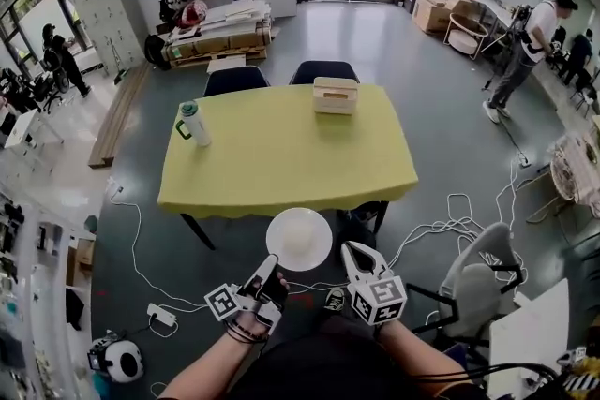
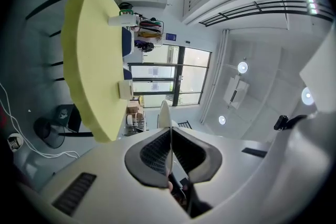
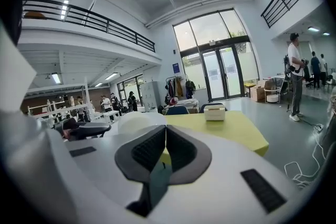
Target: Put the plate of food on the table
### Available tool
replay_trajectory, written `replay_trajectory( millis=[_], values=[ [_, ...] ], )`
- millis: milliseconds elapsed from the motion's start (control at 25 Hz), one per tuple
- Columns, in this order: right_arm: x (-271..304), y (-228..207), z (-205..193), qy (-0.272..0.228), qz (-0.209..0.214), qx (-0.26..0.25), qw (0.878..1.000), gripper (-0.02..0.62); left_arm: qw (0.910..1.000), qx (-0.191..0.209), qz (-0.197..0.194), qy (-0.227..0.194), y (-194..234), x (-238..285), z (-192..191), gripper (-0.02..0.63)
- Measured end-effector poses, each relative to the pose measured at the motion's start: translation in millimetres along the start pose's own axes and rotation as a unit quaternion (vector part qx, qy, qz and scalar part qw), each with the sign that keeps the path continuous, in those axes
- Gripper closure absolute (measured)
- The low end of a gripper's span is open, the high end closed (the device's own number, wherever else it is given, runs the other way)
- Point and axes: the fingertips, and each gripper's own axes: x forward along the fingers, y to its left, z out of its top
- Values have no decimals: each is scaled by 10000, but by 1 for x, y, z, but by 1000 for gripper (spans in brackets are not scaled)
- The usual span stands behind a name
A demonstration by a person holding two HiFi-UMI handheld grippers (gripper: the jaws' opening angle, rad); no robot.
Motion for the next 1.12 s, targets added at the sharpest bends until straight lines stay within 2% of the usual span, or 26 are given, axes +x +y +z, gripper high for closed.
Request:
replay_trajectory(
  millis=[200, 360, 560, 720, 1120],
  values=[
    [35, -68, 19, 69, 129, 40, 9999, 583, 9998, 76, -7, -200, 11, 72, 9, 589],
    [56, -102, 35, 78, 226, 110, 9997, 583, 9994, 126, 31, -309, 13, 112, 14, 589],
    [90, -127, 47, 77, 287, 204, 9994, 583, 9992, 113, 129, -359, 22, 149, 31, 589],
    [125, -138, 55, 78, 288, 200, 9994, 583, 9993, 117, 164, -328, 35, 176, 60, 589],
    [218, -177, 97, -34, -5, 218, 9998, 583, 9999, 42, 103, 21, 58, 259, 135, 589]
  ],
)
